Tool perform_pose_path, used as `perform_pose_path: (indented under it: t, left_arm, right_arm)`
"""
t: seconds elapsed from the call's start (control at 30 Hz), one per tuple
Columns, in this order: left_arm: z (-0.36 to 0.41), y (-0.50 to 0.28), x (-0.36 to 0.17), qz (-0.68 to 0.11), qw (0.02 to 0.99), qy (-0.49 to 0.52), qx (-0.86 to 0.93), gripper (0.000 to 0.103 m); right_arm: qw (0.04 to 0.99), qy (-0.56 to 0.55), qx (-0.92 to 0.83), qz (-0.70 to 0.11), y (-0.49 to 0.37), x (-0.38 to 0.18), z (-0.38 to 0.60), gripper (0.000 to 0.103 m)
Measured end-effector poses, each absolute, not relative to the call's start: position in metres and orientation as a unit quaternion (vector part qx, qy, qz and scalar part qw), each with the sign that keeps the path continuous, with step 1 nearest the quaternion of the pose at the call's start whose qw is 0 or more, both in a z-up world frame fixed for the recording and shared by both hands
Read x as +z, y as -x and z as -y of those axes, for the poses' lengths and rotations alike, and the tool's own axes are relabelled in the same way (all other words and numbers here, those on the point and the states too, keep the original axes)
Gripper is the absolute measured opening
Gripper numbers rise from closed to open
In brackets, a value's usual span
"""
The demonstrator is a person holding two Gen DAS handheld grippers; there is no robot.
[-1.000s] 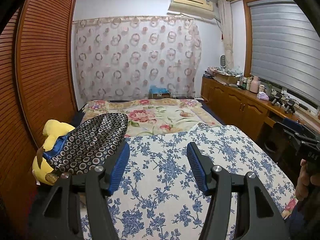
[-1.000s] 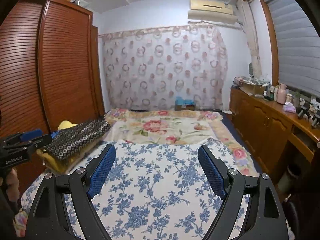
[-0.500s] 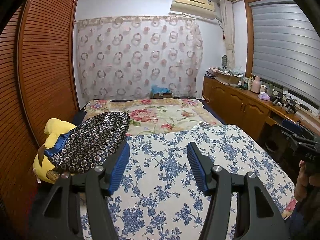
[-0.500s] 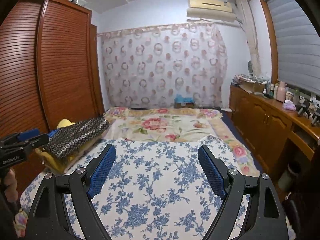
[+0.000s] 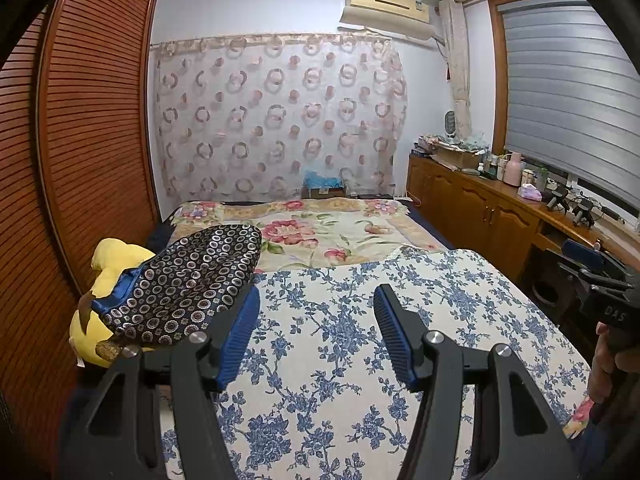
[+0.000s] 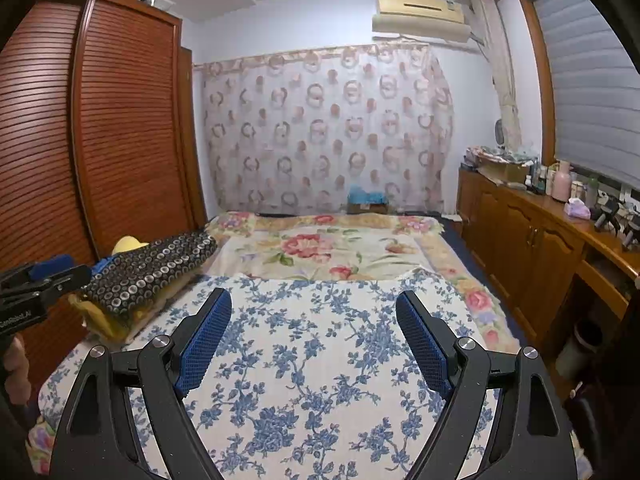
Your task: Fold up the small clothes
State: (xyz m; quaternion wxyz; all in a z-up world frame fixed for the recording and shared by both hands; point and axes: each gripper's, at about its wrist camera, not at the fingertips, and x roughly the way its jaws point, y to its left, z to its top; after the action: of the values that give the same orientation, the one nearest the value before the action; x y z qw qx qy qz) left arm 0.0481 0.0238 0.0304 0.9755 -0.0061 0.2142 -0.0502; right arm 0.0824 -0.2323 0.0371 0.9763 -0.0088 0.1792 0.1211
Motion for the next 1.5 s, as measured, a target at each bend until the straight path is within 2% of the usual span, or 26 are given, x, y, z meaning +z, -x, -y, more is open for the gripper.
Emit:
perform_pose_path:
  t: [1.5]
  left_arm:
    - [-0.0191,-0.0423,0.0332,-0.206,0.978,-0.001,-0.042,0.059]
  right_arm:
    - [0.976,0.008,0.121,-0.179,-0.0837,0.0363,0.2344,0.086]
